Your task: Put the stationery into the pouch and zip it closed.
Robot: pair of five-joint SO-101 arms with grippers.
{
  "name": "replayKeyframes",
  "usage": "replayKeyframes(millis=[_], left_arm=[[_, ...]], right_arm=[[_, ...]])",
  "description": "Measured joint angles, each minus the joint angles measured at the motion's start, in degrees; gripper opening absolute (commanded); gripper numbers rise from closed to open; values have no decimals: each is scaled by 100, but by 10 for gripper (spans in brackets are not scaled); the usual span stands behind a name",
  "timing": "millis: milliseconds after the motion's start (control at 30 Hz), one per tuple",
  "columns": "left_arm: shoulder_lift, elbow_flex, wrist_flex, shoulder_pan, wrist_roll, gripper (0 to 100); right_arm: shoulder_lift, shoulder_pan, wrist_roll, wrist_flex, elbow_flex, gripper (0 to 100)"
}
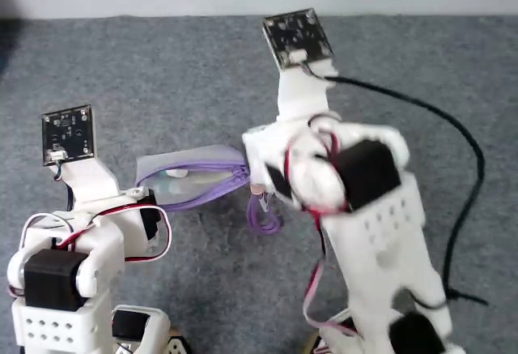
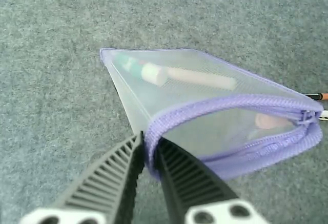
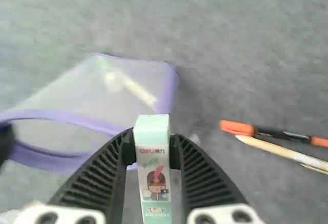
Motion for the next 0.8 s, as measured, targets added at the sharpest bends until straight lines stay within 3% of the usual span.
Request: replayKeyframes(millis=[200,467,800], left_arm=[[0,0,0,0,0,11],[0,0,0,0,0,11],[0,0,0,0,0,11]], right_arm=[[-1442,-448,-334,-1662,1829,8],[-3464,-1099,-352,-4624,4993,8],[-3604,-1486,18,-7481,6998,8]])
